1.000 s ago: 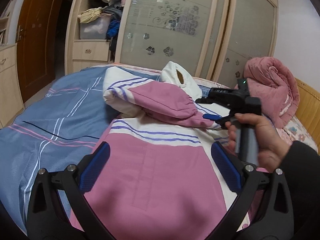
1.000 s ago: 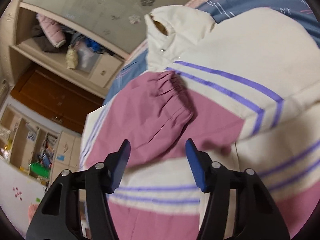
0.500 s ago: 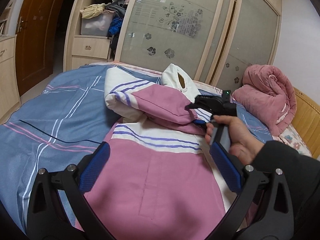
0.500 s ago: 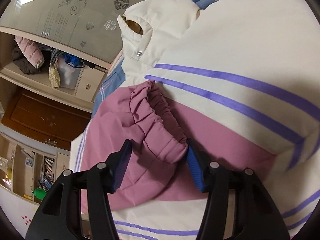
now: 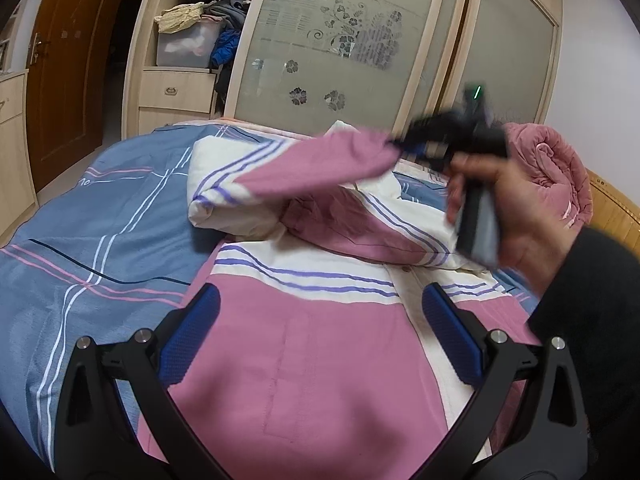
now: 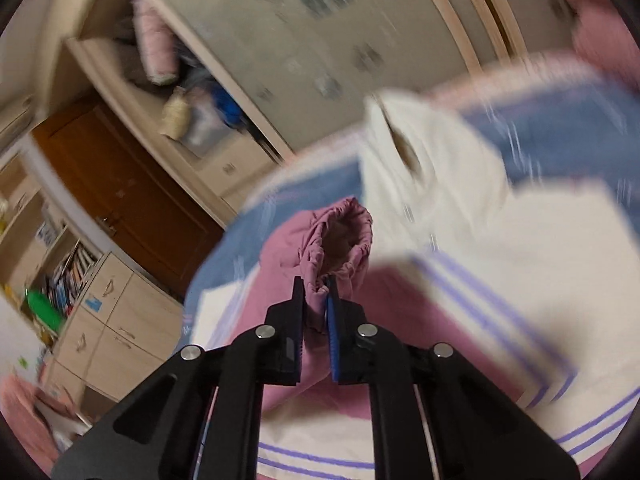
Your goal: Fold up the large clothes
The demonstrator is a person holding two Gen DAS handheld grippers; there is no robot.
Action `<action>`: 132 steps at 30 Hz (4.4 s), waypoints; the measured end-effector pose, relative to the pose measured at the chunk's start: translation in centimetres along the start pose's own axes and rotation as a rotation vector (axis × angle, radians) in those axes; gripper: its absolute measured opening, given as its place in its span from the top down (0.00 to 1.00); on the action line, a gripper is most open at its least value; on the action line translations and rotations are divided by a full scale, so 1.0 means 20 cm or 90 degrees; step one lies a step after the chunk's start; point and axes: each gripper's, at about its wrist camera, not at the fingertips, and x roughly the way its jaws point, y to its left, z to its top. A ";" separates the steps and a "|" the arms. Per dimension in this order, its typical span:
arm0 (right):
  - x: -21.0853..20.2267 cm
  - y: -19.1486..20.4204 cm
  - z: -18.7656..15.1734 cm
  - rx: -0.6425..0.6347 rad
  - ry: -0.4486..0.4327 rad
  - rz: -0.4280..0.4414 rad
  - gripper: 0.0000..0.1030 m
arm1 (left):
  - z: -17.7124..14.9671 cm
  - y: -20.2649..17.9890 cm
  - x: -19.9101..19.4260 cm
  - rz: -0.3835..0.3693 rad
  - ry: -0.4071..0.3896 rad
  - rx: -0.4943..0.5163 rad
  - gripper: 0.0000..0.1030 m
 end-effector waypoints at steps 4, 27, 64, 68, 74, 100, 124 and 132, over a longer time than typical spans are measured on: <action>-0.27 0.14 0.18 -0.083 -0.091 0.004 0.92 | -0.01 -0.04 0.01 -0.003 0.004 0.013 0.02; -0.35 -1.11 -0.19 0.087 -0.060 -0.304 0.57 | -0.07 -0.11 0.12 -0.025 0.061 0.038 0.02; -1.30 -0.43 -1.08 -0.215 -0.158 -0.271 0.06 | -0.27 -0.23 -0.13 0.034 0.014 0.093 0.02; -1.30 -0.44 -1.08 -0.209 -0.153 -0.268 0.06 | -0.27 -0.23 -0.14 0.035 0.008 0.090 0.02; -1.28 -0.44 -1.08 -0.207 -0.147 -0.263 0.06 | -0.27 -0.27 -0.11 0.035 0.011 0.100 0.02; -1.12 -0.45 -1.03 -0.191 -0.136 -0.282 0.06 | 0.08 -0.58 0.20 0.063 -0.027 0.180 0.02; 0.71 -0.05 0.26 -0.388 0.057 -0.439 0.46 | 0.19 -0.14 0.30 0.033 -0.014 0.060 0.02; 1.24 -0.14 0.45 -0.386 0.099 -0.491 0.57 | 0.19 0.05 0.39 0.034 0.027 -0.011 0.02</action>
